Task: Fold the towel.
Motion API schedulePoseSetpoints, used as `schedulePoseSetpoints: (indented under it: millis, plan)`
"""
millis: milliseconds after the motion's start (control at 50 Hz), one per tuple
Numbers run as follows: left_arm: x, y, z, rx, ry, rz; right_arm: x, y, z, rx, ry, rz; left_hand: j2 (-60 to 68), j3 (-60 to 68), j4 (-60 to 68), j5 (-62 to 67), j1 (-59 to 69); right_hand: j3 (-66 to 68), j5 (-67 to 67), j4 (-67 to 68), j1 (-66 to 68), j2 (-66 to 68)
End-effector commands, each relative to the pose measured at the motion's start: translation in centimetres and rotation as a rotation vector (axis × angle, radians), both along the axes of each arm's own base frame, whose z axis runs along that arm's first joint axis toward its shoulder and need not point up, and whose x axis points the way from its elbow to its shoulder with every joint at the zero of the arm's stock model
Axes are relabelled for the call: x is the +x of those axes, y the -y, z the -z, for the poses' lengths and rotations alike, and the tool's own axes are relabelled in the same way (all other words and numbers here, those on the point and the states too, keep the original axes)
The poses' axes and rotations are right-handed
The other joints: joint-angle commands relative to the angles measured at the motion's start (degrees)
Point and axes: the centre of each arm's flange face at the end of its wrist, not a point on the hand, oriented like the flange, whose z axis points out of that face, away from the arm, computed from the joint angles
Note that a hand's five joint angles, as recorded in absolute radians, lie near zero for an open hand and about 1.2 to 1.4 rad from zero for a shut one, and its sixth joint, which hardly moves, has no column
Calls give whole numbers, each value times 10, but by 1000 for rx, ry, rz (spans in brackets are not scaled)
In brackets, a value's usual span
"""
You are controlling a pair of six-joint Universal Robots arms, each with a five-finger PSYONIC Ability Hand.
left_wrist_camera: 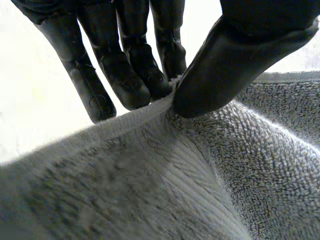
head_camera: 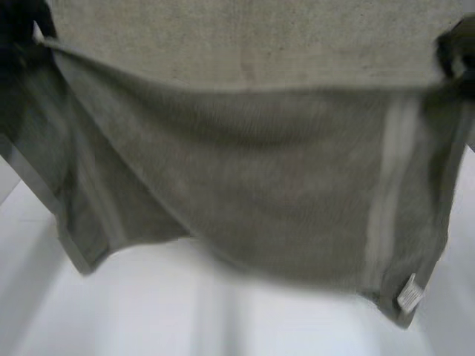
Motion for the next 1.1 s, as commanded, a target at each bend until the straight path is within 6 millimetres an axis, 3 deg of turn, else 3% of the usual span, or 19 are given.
schedulePoseSetpoints:
  millis: [20, 60, 140, 240, 280, 340, 380, 400, 440, 460, 500, 620, 740, 780, 800, 820, 840, 1000, 1100]
  plan:
    - [-18, 45, 86, 308, 3, 51, 33, 21, 76, 191, -204, -45, 28, 27, 22, 49, 80, 28, 34, 33, 43, 46]
    - [-22, 65, 116, 429, 15, 26, 45, 31, 97, 216, -257, -36, 28, 27, 22, 49, 80, 28, 34, 33, 43, 46]
    - [-23, 86, 136, 497, 54, -18, 66, 49, 105, 165, -242, -47, 28, 27, 22, 49, 80, 28, 34, 33, 43, 46]
    - [-41, 114, 139, 440, 164, -52, 96, 78, 71, -77, -88, -35, 28, 27, 22, 49, 80, 28, 34, 33, 43, 46]
    - [-47, 131, 109, 306, 185, -112, 104, 96, 33, -254, 93, 2, 28, 27, 22, 49, 80, 28, 34, 33, 43, 46]
    - [-50, 137, 85, 217, 167, -133, 105, 100, 9, -343, 183, 11, 28, 27, 22, 49, 80, 28, 34, 33, 43, 46]
    - [-58, 136, 26, 22, 99, -129, 103, 98, -40, -520, 328, 13, 28, 27, 22, 49, 80, 28, 34, 33, 43, 46]
    - [-58, 136, 26, 21, 98, -129, 103, 98, -40, -521, 329, 13, 28, 27, 22, 49, 80, 28, 34, 33, 43, 46]
    - [-67, 125, -33, -180, -14, -97, 98, 89, -82, -676, 437, 12, 28, 27, 22, 49, 80, 28, 34, 33, 43, 46]
    - [-67, 125, -33, -181, -15, -97, 98, 89, -82, -677, 437, 12, 28, 27, 22, 49, 80, 28, 34, 33, 43, 46]
    - [-69, 107, -79, -325, -126, -52, 94, 81, -107, -776, 500, 12, 28, 27, 22, 49, 80, 28, 34, 33, 43, 46]
    - [-73, 99, -95, -358, -230, 54, 92, 77, -114, -793, 505, 1, 28, 27, 22, 49, 80, 28, 34, 33, 43, 46]
    - [-75, 124, -31, -104, -259, 113, 100, 91, -61, -558, 377, -49, 28, 27, 22, 49, 80, 28, 34, 33, 43, 46]
    - [-68, 136, 30, 82, -222, 72, 106, 99, -9, -358, 275, -95, 28, 27, 22, 49, 80, 28, 34, 33, 43, 46]
    - [-68, 136, 30, 83, -221, 71, 106, 99, -9, -357, 275, -96, 28, 27, 22, 49, 80, 28, 34, 33, 43, 46]
    - [-61, 139, 61, 168, -196, 42, 105, 103, 22, -253, 214, -116, 28, 27, 22, 49, 80, 28, 34, 33, 43, 46]
    - [-59, 136, 90, 239, -162, 27, 102, 105, 53, -155, 152, -139, 28, 27, 22, 49, 80, 28, 34, 33, 43, 46]
    - [-55, 97, 222, 405, 181, 29, 75, 93, 189, 100, -78, -182, 28, 27, 22, 49, 80, 28, 34, 33, 43, 46]
    - [-53, 75, 255, 428, 359, 57, 54, 87, 222, 106, -143, -148, 28, 27, 22, 49, 80, 28, 34, 33, 43, 46]
